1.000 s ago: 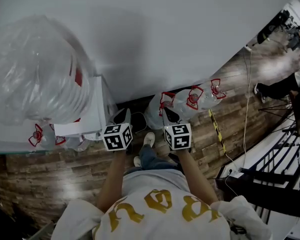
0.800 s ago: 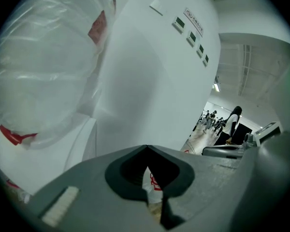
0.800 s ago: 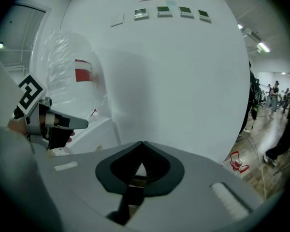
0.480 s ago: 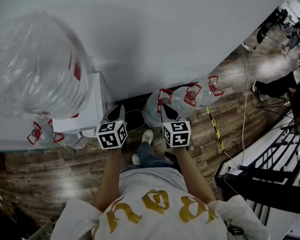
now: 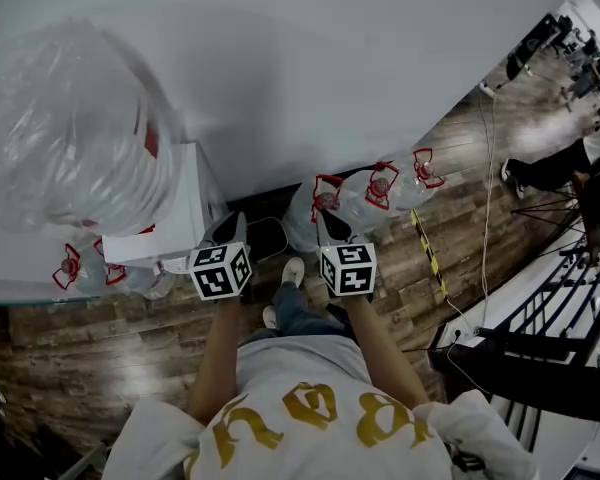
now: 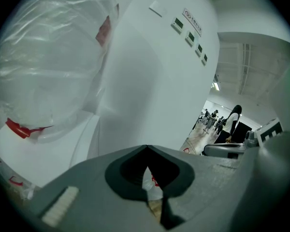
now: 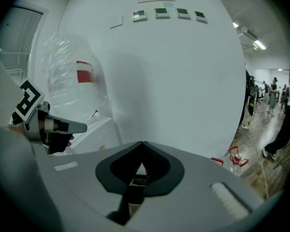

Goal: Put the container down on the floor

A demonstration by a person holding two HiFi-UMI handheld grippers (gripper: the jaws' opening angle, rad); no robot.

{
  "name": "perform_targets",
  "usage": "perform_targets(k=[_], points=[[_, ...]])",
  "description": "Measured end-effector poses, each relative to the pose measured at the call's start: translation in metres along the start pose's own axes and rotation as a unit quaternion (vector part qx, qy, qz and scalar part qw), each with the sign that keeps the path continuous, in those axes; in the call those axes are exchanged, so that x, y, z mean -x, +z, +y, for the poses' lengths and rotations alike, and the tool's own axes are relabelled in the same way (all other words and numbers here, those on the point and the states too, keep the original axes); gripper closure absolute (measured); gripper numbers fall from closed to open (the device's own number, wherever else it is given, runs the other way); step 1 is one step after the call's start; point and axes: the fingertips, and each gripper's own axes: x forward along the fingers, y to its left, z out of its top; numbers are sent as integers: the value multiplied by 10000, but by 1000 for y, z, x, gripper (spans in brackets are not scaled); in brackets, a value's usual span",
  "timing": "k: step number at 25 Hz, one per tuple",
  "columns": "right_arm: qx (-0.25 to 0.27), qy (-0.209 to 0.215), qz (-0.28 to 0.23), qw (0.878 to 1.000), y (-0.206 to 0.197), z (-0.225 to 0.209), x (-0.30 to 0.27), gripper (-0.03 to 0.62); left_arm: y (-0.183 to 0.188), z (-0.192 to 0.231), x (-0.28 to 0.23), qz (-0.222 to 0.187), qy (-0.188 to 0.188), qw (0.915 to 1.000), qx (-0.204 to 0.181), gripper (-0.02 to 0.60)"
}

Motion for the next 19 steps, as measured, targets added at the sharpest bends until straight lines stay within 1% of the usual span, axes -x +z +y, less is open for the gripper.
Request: perform_targets(k=[9,19], points=[[4,69,28,10000,-2,6,-2,568,-1,0,0,-9,34,10000,-2,581],[-16,82,5,10000,-1,2,-3,568,4,4,-3,-77,73,9999,25,581]])
